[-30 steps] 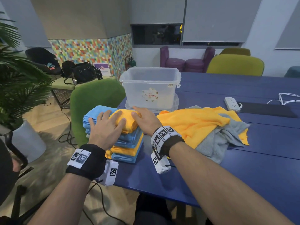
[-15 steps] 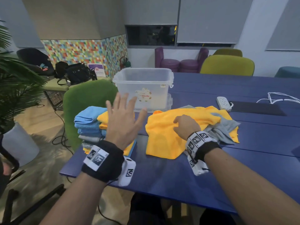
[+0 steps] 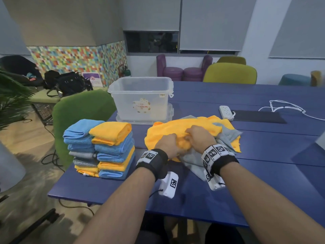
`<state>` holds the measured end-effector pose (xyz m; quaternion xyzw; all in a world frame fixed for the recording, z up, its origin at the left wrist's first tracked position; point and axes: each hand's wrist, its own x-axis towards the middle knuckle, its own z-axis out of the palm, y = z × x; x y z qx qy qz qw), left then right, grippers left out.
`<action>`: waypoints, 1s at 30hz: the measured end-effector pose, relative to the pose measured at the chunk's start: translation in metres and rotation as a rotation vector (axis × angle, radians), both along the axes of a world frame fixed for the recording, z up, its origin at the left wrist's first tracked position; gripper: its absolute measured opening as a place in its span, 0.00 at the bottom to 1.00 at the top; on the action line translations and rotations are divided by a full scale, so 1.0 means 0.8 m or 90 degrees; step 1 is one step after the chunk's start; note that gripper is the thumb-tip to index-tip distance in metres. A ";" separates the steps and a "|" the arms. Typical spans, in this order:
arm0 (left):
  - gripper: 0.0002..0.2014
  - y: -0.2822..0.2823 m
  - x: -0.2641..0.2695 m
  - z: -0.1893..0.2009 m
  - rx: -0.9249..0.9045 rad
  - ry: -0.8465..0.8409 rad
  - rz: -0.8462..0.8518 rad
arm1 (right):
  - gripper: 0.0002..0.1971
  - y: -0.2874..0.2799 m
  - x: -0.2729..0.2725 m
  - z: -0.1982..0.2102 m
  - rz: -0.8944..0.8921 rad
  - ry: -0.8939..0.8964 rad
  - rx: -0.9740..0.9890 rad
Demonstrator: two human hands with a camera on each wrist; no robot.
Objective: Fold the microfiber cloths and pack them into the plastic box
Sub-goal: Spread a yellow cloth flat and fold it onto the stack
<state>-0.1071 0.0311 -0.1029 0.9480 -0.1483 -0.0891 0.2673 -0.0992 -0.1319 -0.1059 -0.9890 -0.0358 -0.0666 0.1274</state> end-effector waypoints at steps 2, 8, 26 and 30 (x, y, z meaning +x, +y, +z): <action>0.21 -0.009 0.001 -0.002 -0.047 -0.026 -0.002 | 0.08 -0.007 -0.008 0.024 0.003 -0.096 0.096; 0.09 -0.002 0.003 0.022 -0.165 -0.145 0.029 | 0.19 -0.044 -0.043 0.082 -0.024 -0.290 0.197; 0.08 0.080 -0.004 0.112 -0.295 -0.314 0.132 | 0.06 -0.105 -0.091 0.103 -0.102 -0.302 0.563; 0.06 0.089 -0.003 0.118 -0.429 -0.223 0.155 | 0.17 -0.109 -0.101 0.102 -0.073 -0.270 0.587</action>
